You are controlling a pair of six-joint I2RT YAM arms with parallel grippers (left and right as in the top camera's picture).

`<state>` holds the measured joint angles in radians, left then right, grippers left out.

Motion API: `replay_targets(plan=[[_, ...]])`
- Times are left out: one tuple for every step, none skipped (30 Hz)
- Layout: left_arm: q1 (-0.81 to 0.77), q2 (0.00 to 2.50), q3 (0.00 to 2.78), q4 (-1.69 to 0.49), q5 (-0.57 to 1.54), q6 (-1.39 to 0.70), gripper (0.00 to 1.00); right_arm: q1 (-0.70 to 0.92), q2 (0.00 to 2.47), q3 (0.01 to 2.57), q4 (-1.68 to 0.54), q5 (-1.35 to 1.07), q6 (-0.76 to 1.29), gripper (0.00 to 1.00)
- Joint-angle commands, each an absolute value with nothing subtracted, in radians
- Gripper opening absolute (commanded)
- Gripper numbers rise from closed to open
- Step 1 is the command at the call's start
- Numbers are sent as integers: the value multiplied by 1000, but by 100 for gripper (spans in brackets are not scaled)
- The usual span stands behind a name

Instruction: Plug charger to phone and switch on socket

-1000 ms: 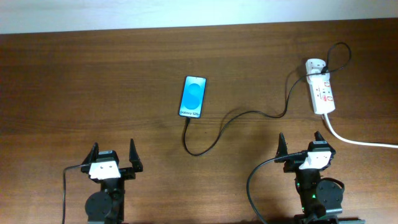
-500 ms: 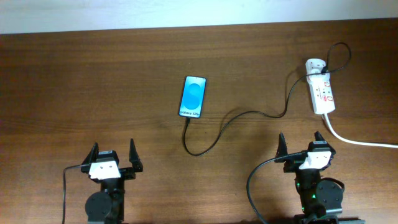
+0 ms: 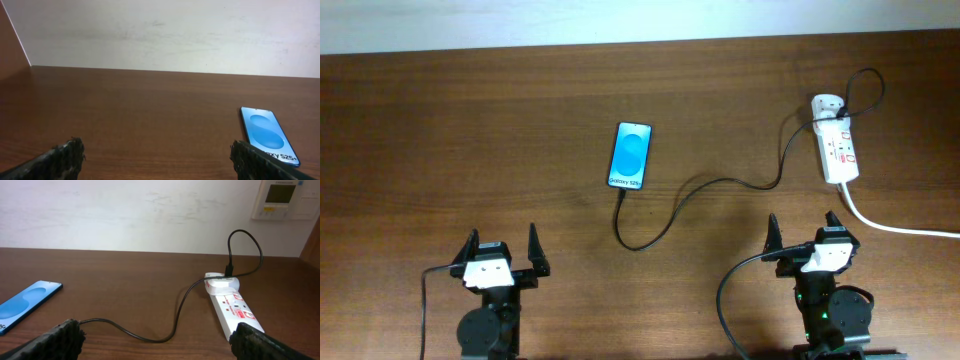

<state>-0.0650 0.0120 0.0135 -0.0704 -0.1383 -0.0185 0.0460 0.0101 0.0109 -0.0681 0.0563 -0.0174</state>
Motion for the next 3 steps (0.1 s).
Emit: replay_targets(plan=[[-60, 5, 10, -73, -127, 1, 99, 52, 3, 6, -76, 62, -7, 98], [-60, 5, 10, -73, -127, 1, 99, 52, 3, 6, -76, 62, -7, 98], [-60, 5, 10, -73, -127, 1, 99, 52, 3, 6, -76, 62, -7, 98]])
